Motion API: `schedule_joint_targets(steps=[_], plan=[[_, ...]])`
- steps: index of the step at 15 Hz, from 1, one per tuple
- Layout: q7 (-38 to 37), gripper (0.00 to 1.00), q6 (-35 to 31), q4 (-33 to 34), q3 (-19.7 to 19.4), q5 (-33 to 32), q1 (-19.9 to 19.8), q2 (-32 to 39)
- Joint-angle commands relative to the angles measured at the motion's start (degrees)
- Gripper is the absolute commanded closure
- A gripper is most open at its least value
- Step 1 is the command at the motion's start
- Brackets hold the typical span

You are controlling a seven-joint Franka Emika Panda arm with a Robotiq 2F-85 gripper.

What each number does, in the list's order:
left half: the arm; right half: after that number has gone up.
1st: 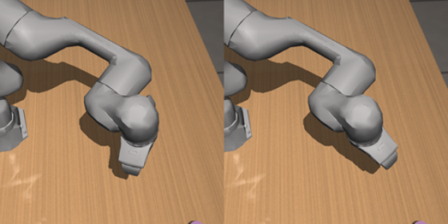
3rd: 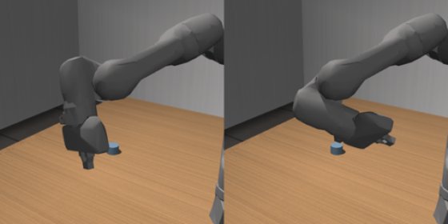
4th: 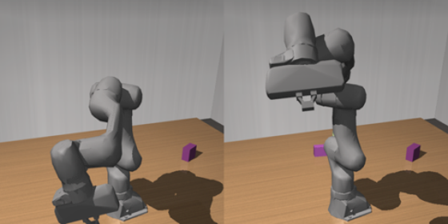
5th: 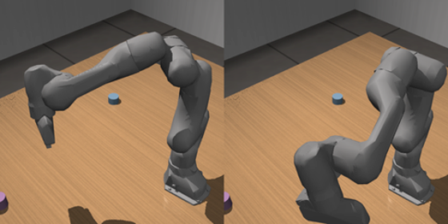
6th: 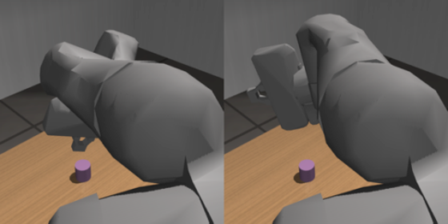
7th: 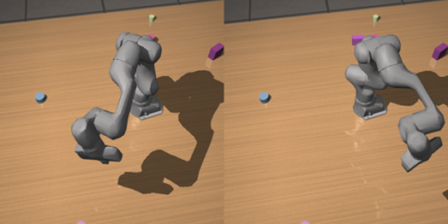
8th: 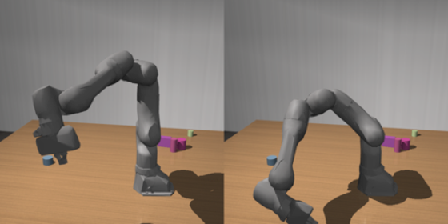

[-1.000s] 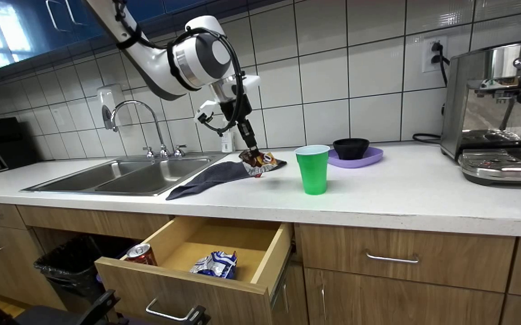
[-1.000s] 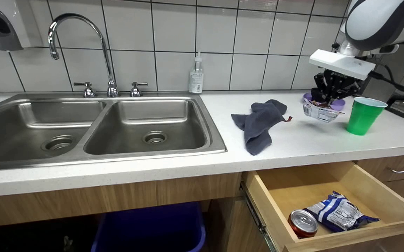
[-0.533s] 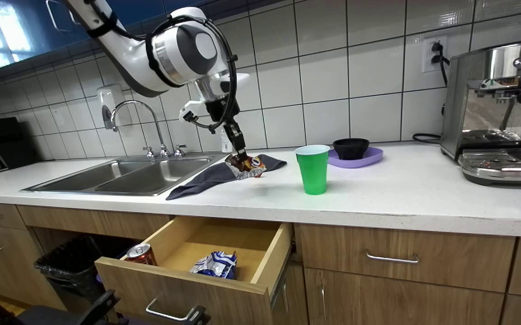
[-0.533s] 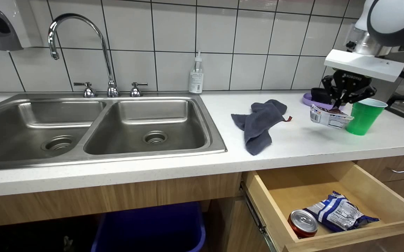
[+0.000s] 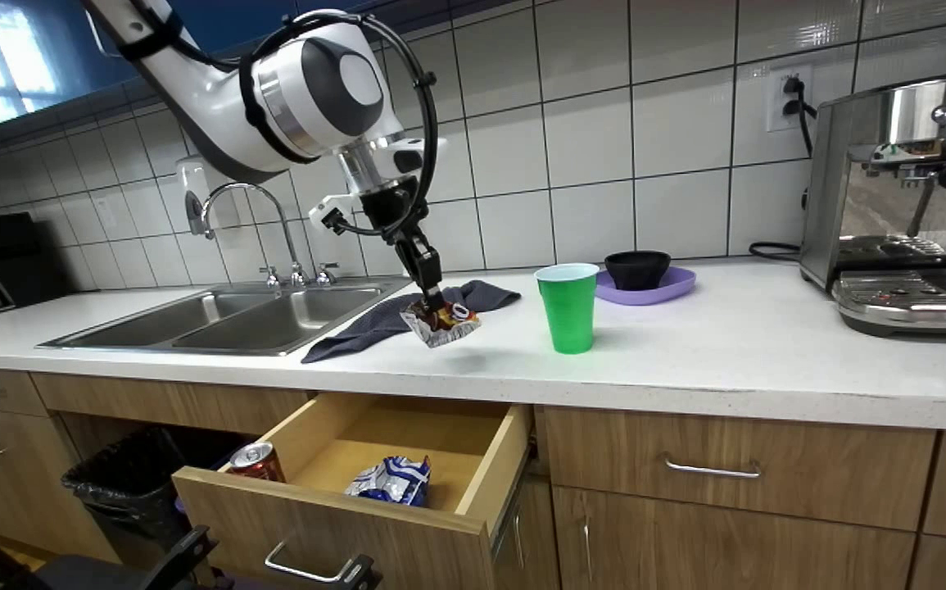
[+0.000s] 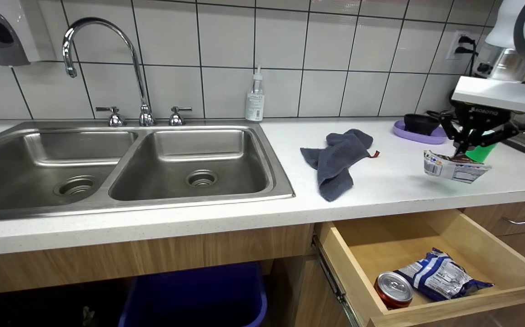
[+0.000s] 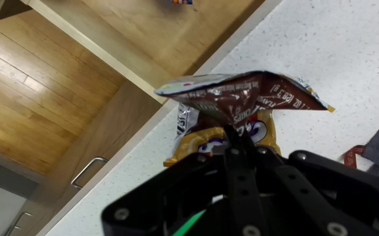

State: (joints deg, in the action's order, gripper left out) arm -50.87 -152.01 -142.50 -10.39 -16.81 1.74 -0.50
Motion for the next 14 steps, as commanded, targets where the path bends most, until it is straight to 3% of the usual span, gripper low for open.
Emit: schedule_joint_targets(steps=[1, 14], plan=[[2.5, 1.00, 1.9, -3.3, 2.2, -2.2, -3.1, -3.3], [1.4, 1.00, 6.4, -7.8, 5.1, -3.8, -3.9, -2.6]])
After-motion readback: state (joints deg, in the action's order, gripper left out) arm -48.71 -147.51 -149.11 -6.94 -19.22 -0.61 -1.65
